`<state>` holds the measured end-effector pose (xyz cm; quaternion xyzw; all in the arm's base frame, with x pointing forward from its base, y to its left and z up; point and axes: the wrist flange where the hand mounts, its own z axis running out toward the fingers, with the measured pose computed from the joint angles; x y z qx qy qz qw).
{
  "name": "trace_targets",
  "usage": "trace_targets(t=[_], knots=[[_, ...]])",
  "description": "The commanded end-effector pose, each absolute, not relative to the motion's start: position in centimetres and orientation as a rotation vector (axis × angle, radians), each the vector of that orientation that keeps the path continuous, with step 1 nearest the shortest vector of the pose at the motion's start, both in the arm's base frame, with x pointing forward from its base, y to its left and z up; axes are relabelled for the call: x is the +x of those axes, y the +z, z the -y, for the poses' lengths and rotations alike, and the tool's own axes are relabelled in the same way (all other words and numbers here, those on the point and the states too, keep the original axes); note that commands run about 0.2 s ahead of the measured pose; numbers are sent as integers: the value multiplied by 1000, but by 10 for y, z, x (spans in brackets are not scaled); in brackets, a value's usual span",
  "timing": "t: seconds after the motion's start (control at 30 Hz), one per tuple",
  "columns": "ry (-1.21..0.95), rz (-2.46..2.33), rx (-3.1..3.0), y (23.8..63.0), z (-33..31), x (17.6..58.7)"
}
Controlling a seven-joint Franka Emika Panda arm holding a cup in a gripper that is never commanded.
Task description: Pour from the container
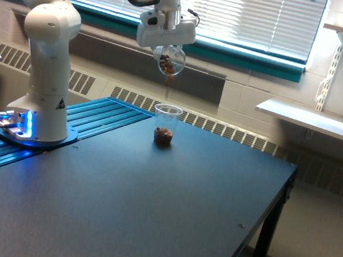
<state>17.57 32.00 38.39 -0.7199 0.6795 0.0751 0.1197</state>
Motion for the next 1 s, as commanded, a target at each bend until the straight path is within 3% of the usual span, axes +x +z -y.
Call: trace_targets(t=[0.03,1.0], knots=[[235,-1965,-2101,383,-315,180],[282,-1982,-2078,376,-304,190]])
